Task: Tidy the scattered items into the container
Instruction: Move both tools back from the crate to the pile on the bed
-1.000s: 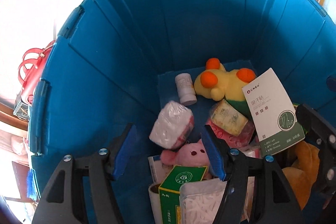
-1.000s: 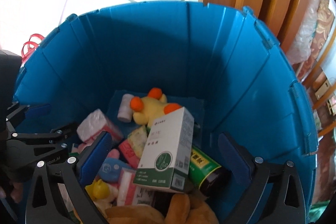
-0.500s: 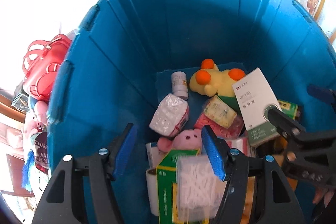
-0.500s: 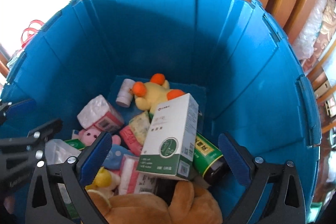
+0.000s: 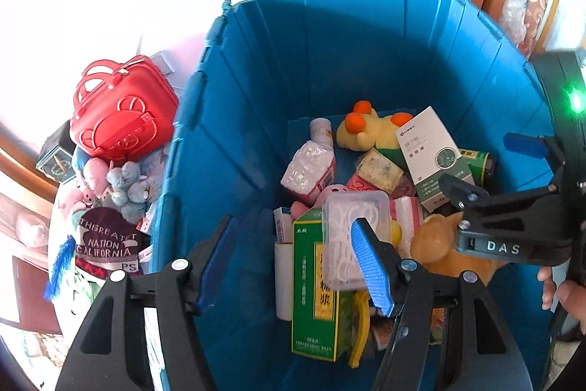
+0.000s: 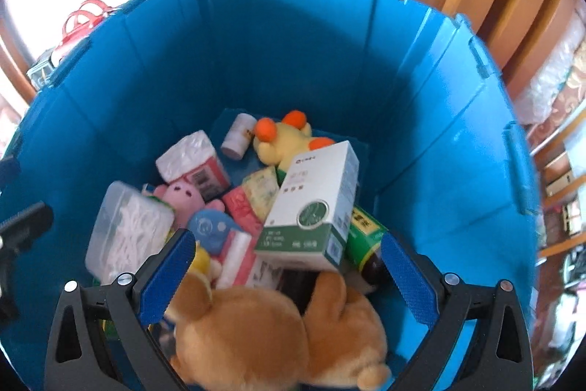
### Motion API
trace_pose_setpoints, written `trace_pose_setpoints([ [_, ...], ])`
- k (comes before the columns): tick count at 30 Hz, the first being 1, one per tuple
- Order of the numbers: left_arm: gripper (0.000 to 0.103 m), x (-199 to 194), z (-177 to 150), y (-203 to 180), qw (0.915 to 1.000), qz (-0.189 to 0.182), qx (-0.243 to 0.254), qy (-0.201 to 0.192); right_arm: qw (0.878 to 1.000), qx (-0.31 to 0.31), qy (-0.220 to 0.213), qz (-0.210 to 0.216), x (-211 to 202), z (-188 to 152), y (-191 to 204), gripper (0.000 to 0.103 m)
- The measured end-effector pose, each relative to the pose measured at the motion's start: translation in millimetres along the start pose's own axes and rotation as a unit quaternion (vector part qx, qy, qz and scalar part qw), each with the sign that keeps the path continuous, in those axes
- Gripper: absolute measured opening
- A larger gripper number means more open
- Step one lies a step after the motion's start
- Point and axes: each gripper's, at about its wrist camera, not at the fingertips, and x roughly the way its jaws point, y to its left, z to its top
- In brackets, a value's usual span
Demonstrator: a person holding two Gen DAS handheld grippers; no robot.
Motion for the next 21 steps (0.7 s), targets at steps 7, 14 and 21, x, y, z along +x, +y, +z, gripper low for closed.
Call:
trace_pose_setpoints([
  [7,0.064,-48,-22,17,0.9989,-0.023,-0.004,-0.041,0.998,-0.014,-0.053,0.01,-69,-36,3,0.103],
  [14,0.064,-103,-73,54,0.9952,-0.036,0.014,-0.09,0.993,-0.038,-0.108,0.0,-126,-78,34,0.103],
  [21,0.064,-133,-144,139,0.9921,-0.048,-0.02,-0.114,0.989,-0.054,-0.137,0.034,-150,-110,109,0.103],
])
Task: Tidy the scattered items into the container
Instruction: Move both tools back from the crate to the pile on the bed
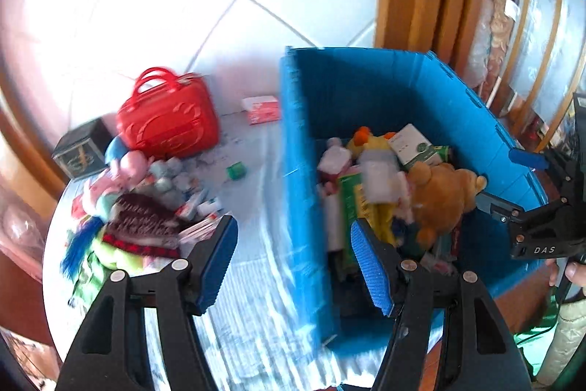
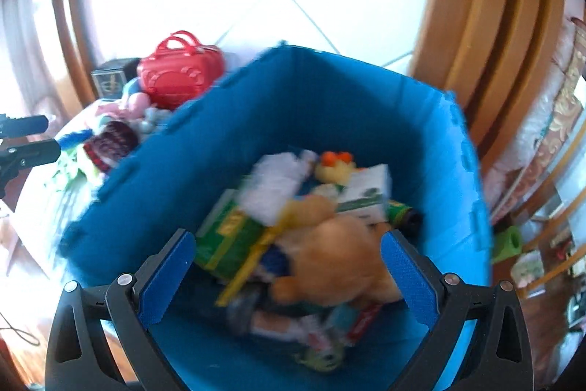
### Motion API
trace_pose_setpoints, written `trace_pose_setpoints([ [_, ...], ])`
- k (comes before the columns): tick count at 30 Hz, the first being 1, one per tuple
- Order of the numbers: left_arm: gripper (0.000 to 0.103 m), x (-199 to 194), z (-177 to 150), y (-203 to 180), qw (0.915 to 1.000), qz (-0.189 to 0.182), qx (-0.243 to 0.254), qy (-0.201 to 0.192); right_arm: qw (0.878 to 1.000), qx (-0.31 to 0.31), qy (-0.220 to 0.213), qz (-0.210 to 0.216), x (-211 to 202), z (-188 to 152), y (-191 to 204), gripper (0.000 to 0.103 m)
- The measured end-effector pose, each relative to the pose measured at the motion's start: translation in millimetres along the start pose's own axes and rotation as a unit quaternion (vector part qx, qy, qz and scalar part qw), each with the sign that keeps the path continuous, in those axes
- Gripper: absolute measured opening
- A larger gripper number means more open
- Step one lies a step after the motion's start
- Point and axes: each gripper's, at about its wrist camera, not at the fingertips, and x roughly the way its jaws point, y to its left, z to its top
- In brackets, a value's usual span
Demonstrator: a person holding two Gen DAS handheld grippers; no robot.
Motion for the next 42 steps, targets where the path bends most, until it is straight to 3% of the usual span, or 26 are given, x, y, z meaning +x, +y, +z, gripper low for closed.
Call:
trace_pose_setpoints([
  [9,0.064,-42,-94,139,0.9962,0.064,-0.06,-0.001,0.997,-0.025,-0.029,0.068,-8,14,149,0.103],
  [15,0.064,-66,-166,222,0.9877,0.113,-0.097,-0.047,0.991,-0.017,-0.077,0.106,-11,-2,244,0.103],
  [20,0.064,-56,-205,266,0.9837,0.115,-0.13,-0.046,0.989,-0.028,-0.07,0.125,9,-12,304,0.103],
  [27,0.064,-9,-244,302,0.9704,0.105,-0.213,-0.044,0.987,-0.033,-0.045,0.148,67,-24,335,0.103],
  [30,0.064,20,-257,309,0.9638,0.106,-0.244,-0.022,0.987,-0.026,-0.022,0.155,104,-31,337,0.103],
  [37,0.064,77,-288,322,0.9527,0.156,-0.259,0.033,0.981,-0.03,0.062,0.18,195,-45,344,0.103],
  [42,0.064,104,-303,339,0.9456,0.161,-0.274,0.07,0.973,-0.032,0.117,0.195,241,-53,360,0.103],
])
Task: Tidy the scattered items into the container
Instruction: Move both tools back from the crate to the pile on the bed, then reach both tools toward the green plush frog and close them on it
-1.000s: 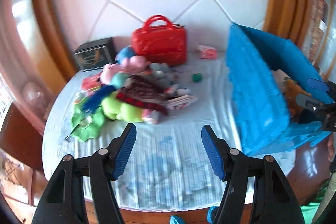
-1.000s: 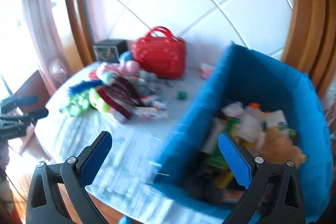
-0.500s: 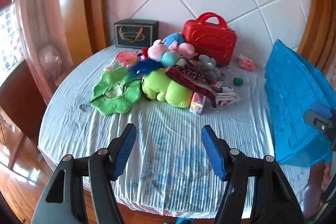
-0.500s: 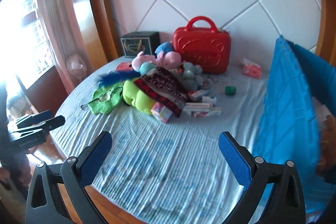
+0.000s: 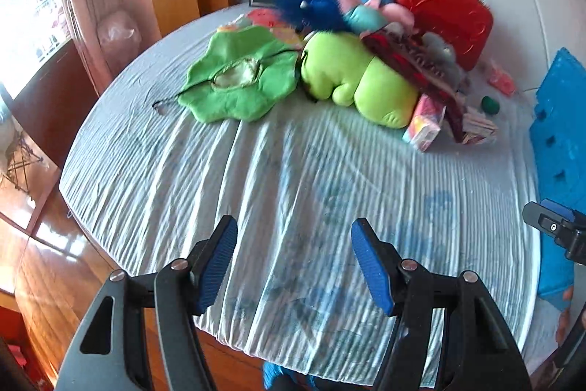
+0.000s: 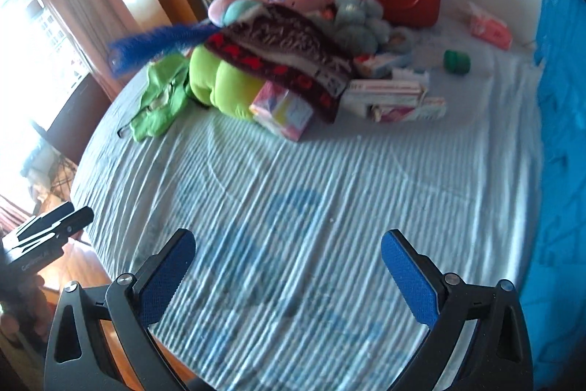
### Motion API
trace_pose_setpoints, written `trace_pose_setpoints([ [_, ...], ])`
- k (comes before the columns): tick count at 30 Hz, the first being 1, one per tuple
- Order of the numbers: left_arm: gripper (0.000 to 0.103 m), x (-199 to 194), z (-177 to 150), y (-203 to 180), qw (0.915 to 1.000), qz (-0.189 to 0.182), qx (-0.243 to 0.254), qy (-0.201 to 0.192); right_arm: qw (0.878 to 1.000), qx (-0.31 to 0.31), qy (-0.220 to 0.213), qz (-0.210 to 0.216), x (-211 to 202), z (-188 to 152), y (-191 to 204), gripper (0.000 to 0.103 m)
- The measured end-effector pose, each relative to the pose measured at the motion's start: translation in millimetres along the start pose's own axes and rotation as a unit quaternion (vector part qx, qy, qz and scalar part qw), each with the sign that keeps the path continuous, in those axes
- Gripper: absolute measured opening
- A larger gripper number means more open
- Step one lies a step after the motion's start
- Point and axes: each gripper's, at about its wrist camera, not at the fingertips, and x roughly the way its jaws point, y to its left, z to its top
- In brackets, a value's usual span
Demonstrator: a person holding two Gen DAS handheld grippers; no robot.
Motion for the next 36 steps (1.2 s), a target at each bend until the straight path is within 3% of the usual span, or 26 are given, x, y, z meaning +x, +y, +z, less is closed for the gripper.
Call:
trace_pose_setpoints([
  [5,0.064,18,20,2,0.9998,-0.006,0.017,-0.004,1.0,0.006,0.01,0.015,22,16,12,0.103],
  [14,0.064,57,78,-3,0.9882,-0.065,0.135,-0.03,0.995,0.096,-0.024,0.015,57,44,45,0.103],
  [19,0.064,87,103,7,0.9794,-0.088,0.18,-0.027,0.99,0.133,-0.032,0.022,94,61,69,0.086],
  [23,0.064,108,125,19,0.9758,-0.104,0.191,-0.025,0.988,0.15,-0.027,0.02,123,79,80,0.086],
  [30,0.064,150,161,18,0.9683,-0.151,0.197,-0.03,0.983,0.171,-0.064,-0.034,145,118,77,0.09],
  [32,0.064,161,172,11,0.9663,-0.16,0.197,-0.039,0.982,0.166,-0.07,-0.051,150,127,76,0.098],
  [36,0.064,180,194,-4,0.964,-0.178,0.19,-0.055,0.982,0.149,-0.067,-0.093,167,145,74,0.102],
])
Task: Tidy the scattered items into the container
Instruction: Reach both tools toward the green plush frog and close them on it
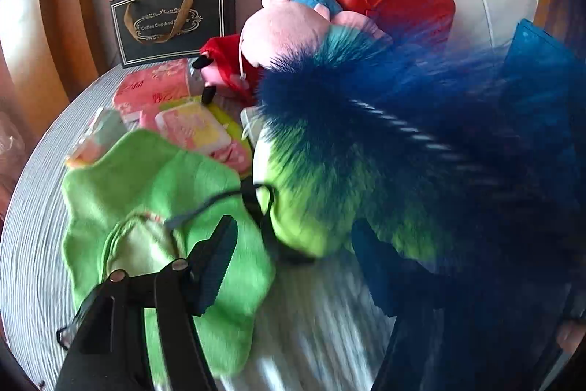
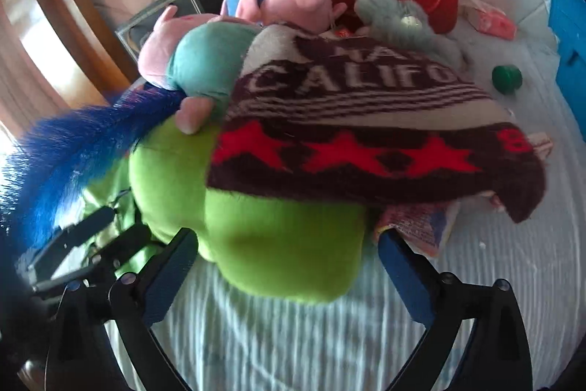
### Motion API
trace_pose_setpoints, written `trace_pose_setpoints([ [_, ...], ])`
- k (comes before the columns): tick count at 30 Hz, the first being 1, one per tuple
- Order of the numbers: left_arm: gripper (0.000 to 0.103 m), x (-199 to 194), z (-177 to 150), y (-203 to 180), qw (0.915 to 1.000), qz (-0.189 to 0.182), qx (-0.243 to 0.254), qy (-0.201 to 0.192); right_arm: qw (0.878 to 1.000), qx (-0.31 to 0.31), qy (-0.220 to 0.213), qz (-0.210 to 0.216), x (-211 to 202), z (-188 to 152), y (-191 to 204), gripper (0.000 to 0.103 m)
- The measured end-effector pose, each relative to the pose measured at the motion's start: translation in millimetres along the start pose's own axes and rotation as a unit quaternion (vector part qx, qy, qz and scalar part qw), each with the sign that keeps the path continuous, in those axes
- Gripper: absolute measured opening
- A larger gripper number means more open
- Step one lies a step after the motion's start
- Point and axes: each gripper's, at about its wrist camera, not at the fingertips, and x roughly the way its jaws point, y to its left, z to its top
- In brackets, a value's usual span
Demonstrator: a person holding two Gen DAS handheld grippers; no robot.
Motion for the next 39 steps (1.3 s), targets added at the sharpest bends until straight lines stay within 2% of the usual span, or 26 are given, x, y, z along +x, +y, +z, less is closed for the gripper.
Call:
trace_pose_setpoints([
  [2,0.067,10,5,1,1.0,-0.003,0.003,-0.005,1.0,-0.008,0.019,-0.006,15,7,0,0.103],
  [5,0.074,20,7,14,0.9997,-0.021,-0.012,-0.003,0.999,-0.005,0.03,0.021,30,15,-8,0.103],
  [7,0.074,20,8,20,0.999,-0.04,-0.022,0.002,0.999,-0.015,0.034,0.029,36,20,-6,0.101],
  [8,0.074,19,7,22,0.9987,-0.046,-0.022,0.005,0.998,-0.027,0.041,0.025,38,22,-2,0.095],
  [11,0.074,8,-1,19,0.9991,-0.042,-0.001,0.01,0.997,-0.064,0.04,0.02,27,19,11,0.084],
  [18,0.074,-44,-42,9,0.9988,-0.045,0.014,0.016,0.993,-0.101,0.042,0.053,-11,-24,19,0.074],
  [21,0.074,-70,-58,3,0.9987,-0.044,0.023,0.012,0.984,-0.161,0.037,0.06,-32,-52,31,0.066],
  [23,0.074,-88,-65,3,0.9989,-0.044,0.018,0.007,0.978,-0.197,0.038,0.059,-45,-69,36,0.053],
  [25,0.074,-102,-66,3,0.9992,-0.037,0.013,0.003,0.974,-0.216,0.048,0.057,-53,-82,36,0.05],
  [27,0.074,-109,-63,3,0.9997,-0.022,0.011,-0.004,0.978,-0.193,0.05,0.058,-58,-85,29,0.05],
  [28,0.074,-111,-60,3,0.9998,-0.013,0.009,-0.008,0.982,-0.171,0.049,0.064,-62,-82,23,0.057],
  [29,0.074,-112,-58,3,0.9999,-0.007,0.007,-0.011,0.984,-0.154,0.049,0.068,-63,-82,19,0.075],
  [30,0.074,-112,-57,4,0.9999,-0.002,0.003,-0.011,0.988,-0.13,0.044,0.069,-67,-78,14,0.085],
  [31,0.074,-113,-57,5,0.9999,0.001,-0.002,-0.01,0.99,-0.117,0.039,0.068,-73,-82,14,0.101],
  [35,0.074,-114,-61,9,0.9999,0.001,-0.016,-0.008,0.995,-0.062,0.035,0.068,-71,-67,10,0.103],
  [36,0.074,-114,-62,10,0.9999,0.005,-0.015,-0.006,0.996,-0.049,0.039,0.062,-61,-66,19,0.103],
  [39,0.074,-110,-65,12,0.9997,0.015,-0.018,0.002,0.995,-0.002,0.066,0.07,-36,-55,16,0.103],
])
